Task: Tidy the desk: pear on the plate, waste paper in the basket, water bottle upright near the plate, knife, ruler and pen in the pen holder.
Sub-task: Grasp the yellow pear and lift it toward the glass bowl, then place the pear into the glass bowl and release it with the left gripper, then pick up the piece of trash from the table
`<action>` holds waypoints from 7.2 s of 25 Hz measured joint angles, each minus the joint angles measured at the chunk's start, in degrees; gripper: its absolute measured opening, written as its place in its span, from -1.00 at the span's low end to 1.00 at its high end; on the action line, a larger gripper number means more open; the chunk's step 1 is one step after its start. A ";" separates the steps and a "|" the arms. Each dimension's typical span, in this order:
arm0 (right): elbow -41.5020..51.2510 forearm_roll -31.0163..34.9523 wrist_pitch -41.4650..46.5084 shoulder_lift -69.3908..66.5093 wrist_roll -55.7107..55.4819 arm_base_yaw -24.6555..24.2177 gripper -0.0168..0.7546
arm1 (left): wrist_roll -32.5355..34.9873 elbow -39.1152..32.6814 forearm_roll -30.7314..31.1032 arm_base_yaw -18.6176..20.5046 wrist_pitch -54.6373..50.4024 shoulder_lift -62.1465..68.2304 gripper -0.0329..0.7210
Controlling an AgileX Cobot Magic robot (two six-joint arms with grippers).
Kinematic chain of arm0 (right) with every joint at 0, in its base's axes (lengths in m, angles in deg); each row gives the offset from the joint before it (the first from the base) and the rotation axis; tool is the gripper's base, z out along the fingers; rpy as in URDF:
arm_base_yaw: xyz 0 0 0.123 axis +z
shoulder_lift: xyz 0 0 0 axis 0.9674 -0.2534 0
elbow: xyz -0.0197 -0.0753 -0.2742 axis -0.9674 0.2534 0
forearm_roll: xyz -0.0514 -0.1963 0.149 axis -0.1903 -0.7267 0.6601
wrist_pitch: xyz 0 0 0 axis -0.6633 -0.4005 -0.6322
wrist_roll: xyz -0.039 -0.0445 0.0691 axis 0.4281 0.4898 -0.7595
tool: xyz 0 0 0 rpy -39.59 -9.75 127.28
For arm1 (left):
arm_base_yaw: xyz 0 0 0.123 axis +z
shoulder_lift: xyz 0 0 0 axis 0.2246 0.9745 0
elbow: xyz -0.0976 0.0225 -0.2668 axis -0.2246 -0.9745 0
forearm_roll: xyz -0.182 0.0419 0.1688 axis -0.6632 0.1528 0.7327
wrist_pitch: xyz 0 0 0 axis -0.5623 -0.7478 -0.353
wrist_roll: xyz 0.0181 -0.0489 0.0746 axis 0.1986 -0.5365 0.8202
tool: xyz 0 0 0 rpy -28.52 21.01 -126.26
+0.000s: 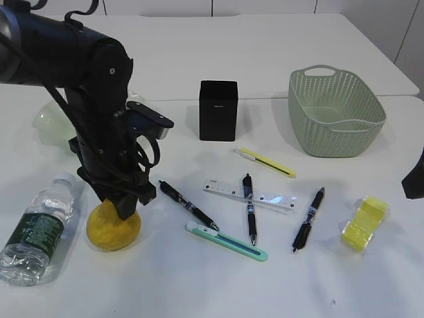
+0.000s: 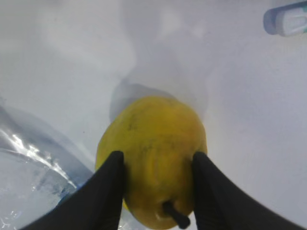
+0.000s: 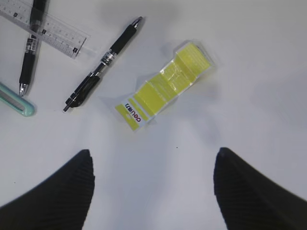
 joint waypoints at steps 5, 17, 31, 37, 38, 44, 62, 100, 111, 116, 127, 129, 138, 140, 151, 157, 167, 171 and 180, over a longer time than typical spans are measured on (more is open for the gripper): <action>0.00 0.00 0.00 0.00 0.04 0.00 0.53 | 0.00 0.00 0.00 0.00 0.00 0.00 -0.19; 0.00 0.10 0.00 0.00 0.13 0.00 0.53 | 0.00 0.00 0.02 0.00 -2.25 -0.33 -0.22; 0.00 0.10 0.72 0.00 0.16 0.00 0.53 | -4.87 14.36 7.37 7.05 -0.08 -4.98 -0.23; 0.00 0.10 0.72 0.00 0.16 0.00 0.53 | -5.53 21.39 7.08 14.33 1.36 -3.21 -0.23; 0.00 0.10 0.72 0.00 0.16 0.00 0.53 | -5.53 22.17 6.39 15.33 1.48 -2.41 -0.23; 0.00 0.10 0.86 0.00 0.28 0.00 0.52 | -5.63 25.37 4.38 18.25 3.39 4.43 -0.23; 0.00 -0.25 1.40 0.00 0.27 0.00 0.52 | -5.65 37.01 -0.52 20.86 3.71 20.81 -0.08; 0.00 -1.57 4.27 0.00 0.27 0.00 0.52 | -4.29 9.27 5.31 20.86 -8.81 -14.41 0.47; 0.00 0.61 5.20 0.00 -1.34 0.00 0.52 | -4.08 -16.89 -0.78 20.86 -1.39 -32.99 0.47; 0.00 0.79 5.33 0.00 -5.54 0.00 0.52 | -4.08 -26.40 -6.18 20.86 1.92 -40.85 0.47; -3.08 3.50 2.01 -11.21 -10.54 0.00 0.52 | -4.08 -28.55 -6.71 20.86 2.96 -42.62 0.47; -4.26 5.00 0.00 -14.80 -11.78 0.00 0.52 | -4.08 -28.55 -6.80 20.86 3.44 -42.62 0.47; -7.93 6.83 -5.55 -25.89 -27.42 0.00 0.46 | -4.08 -28.55 -6.25 20.86 3.85 -42.62 0.47; -8.14 6.66 -6.94 -26.86 -31.19 0.00 0.42 | -4.08 -28.55 -6.25 20.86 4.18 -42.62 0.47; -9.71 -6.36 -8.34 -31.01 -49.48 0.00 0.40 | -4.08 -28.55 -6.17 20.86 6.63 -42.62 0.47; -14.41 -6.89 -8.00 -34.86 -50.28 0.00 0.39 | -4.08 -28.55 -6.04 20.86 8.58 -42.62 0.47; -15.67 -8.76 -6.98 -38.62 -52.99 0.00 0.39 | -4.08 -28.55 -5.67 20.86 9.56 -42.62 0.47; -15.90 -8.82 -6.98 -39.83 -53.08 0.00 0.39 | -4.08 -28.55 -5.55 20.86 9.64 -42.62 0.47; -16.01 -8.91 -8.24 -41.39 -53.08 0.00 0.36 | -4.08 -28.55 -5.55 20.86 9.78 -42.62 0.47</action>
